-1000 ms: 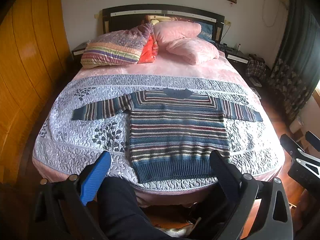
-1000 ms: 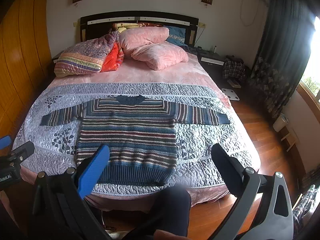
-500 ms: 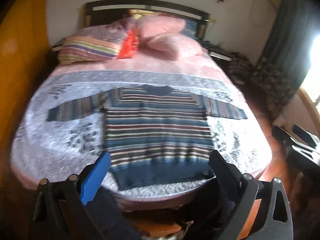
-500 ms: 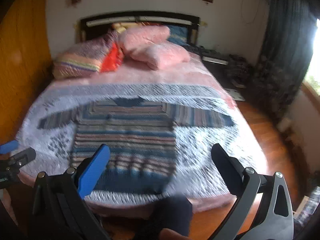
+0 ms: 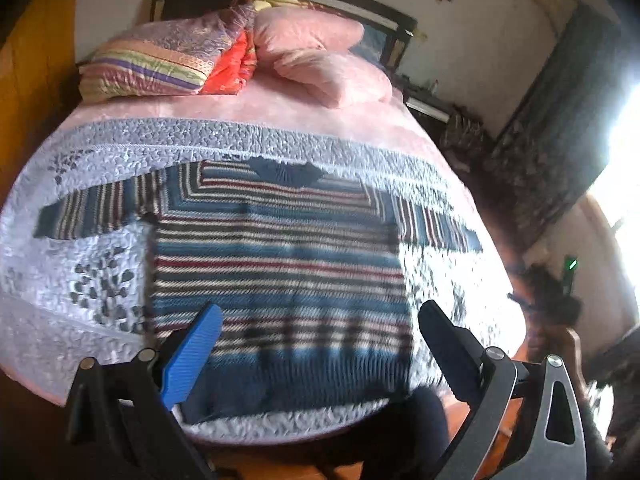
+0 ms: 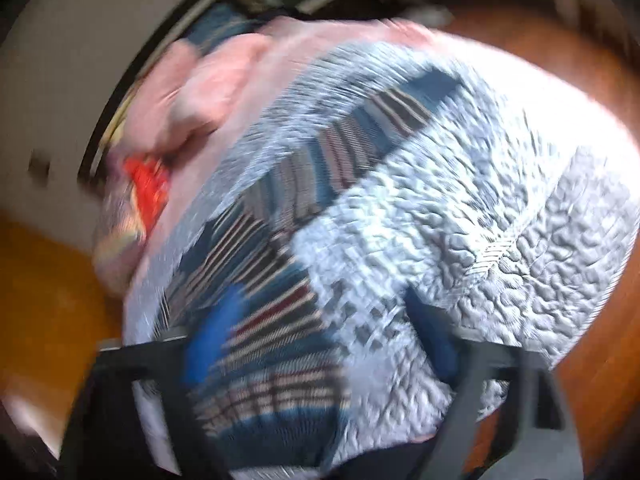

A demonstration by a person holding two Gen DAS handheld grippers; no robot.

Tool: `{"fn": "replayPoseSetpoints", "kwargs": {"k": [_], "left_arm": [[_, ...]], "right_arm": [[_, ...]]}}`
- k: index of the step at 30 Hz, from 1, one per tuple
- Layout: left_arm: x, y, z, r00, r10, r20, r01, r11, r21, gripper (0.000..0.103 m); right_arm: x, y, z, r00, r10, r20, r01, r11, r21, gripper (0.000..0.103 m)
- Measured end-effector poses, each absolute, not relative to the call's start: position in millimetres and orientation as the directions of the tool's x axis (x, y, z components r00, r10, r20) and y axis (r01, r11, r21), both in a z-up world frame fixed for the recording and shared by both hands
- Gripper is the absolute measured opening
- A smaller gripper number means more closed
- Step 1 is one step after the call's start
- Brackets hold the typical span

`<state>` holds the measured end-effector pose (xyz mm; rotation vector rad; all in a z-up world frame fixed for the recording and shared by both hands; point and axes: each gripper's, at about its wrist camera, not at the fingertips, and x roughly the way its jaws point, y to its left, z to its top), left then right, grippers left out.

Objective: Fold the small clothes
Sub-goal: 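Reach down and grasp a sweater sleeve cuff with the right tool, then fold the held sleeve across the sweater body with the right tool, release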

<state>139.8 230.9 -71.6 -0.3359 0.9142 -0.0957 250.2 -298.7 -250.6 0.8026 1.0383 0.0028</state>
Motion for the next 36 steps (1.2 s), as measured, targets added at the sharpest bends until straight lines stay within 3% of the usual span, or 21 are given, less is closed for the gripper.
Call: {"fn": "replayPoseSetpoints", "kwargs": {"k": [1, 7, 14, 22, 27, 28, 31, 36], "left_arm": [[145.9, 231.2, -74.8, 0.612, -0.227, -0.758, -0.061, 0.942, -0.331, 0.099], [182.4, 234.6, -97.6, 0.598, -0.211, -0.773, -0.082, 0.944, -0.321, 0.099], [211.9, 235.9, -131.2, 0.557, -0.263, -0.788, -0.115, 0.915, -0.387, 0.099], [238.7, 233.3, -154.0, 0.545, -0.266, -0.795, -0.133, 0.909, -0.395, 0.099], [250.2, 242.8, -162.0, 0.545, -0.305, -0.781, -0.156, 0.879, -0.452, 0.099], [251.1, 247.1, -163.9, 0.549, -0.315, -0.775, -0.164, 0.868, -0.469, 0.099], [254.1, 260.8, -169.4, 0.553, -0.322, -0.768, -0.197, 0.846, -0.496, 0.099], [252.6, 282.0, -177.7, 0.545, -0.314, -0.777, -0.235, 0.833, -0.501, 0.099]], "right_arm": [[258.7, -312.9, -265.0, 0.536, 0.394, -0.746, 0.385, 0.672, 0.632, 0.057], [324.6, -394.9, -340.5, 0.646, 0.478, -0.595, 0.443, 0.399, 0.803, 0.056], [390.7, -470.4, -402.8, 0.75, 0.414, -0.516, 0.49, 0.175, 0.854, 0.05], [446.2, -493.4, -441.8, 0.718, 0.359, -0.596, 0.569, 0.191, 0.8, 0.046], [463.4, -495.6, -449.8, 0.73, 0.342, -0.592, 0.561, 0.194, 0.804, 0.046], [461.0, -493.2, -449.9, 0.73, 0.339, -0.594, 0.562, 0.198, 0.803, 0.043], [472.9, -490.1, -445.0, 0.722, 0.335, -0.606, 0.56, 0.232, 0.796, 0.018], [478.2, -469.3, -398.0, 0.737, 0.309, -0.601, 0.496, 0.356, 0.792, 0.013]]}}
